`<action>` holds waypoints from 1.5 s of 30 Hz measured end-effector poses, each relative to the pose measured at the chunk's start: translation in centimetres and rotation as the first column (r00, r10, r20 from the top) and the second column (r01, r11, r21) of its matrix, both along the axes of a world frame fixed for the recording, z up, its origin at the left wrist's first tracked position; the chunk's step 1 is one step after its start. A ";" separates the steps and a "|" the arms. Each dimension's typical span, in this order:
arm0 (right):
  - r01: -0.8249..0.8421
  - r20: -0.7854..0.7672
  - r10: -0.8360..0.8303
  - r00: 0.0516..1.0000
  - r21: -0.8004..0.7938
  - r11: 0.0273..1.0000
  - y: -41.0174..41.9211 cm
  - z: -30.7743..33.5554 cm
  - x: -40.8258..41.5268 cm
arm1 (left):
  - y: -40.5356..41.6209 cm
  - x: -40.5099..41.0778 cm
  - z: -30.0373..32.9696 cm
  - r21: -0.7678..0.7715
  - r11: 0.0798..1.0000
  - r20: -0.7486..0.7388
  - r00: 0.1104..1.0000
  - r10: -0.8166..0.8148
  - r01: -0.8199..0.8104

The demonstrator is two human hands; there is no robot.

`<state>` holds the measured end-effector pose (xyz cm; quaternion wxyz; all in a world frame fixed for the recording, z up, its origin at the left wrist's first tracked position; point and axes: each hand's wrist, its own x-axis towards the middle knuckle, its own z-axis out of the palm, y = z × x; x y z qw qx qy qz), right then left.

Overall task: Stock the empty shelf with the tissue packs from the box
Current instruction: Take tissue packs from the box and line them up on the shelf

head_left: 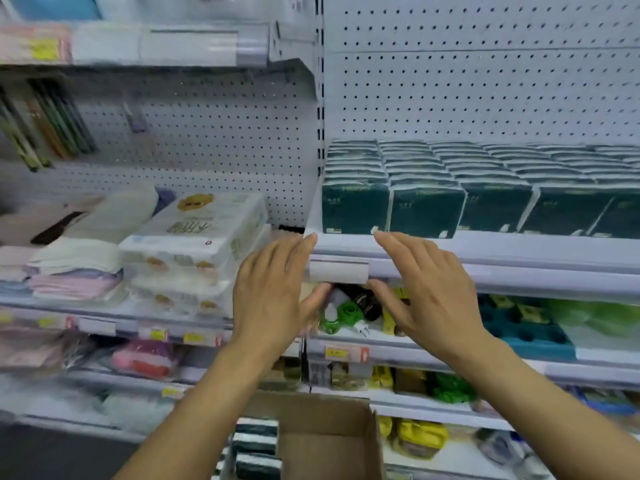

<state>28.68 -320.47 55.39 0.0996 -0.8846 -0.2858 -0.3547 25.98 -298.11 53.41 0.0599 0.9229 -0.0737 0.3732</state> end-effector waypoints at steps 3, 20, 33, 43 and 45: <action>-0.066 -0.073 0.063 0.995 -0.040 0.997 2.5 -3.1 -2.2 | 2.9 -3.4 -3.2 0.002 0.999 -0.086 0.996 0.034 -0.034; -0.372 -0.813 0.078 0.578 -0.178 0.911 13.5 -28.5 -5.9 | 13.4 -14.5 -28.9 -0.204 0.894 -0.823 0.565 0.065 -0.399; -0.362 -0.893 -0.204 0.401 -0.359 0.860 19.2 -45.0 -3.5 | 14.2 -12.6 -43.2 0.095 0.993 -0.942 0.316 0.111 -0.068; -0.357 -0.844 -0.198 0.499 -0.408 0.840 19.4 -46.6 -3.2 | 13.6 -10.6 -44.5 0.446 0.824 -0.893 0.228 0.387 0.348; -0.348 -0.863 -0.176 0.473 -0.366 0.863 18.4 -45.8 -2.9 | 13.2 -10.4 -44.2 0.452 0.811 -0.892 0.215 0.399 0.371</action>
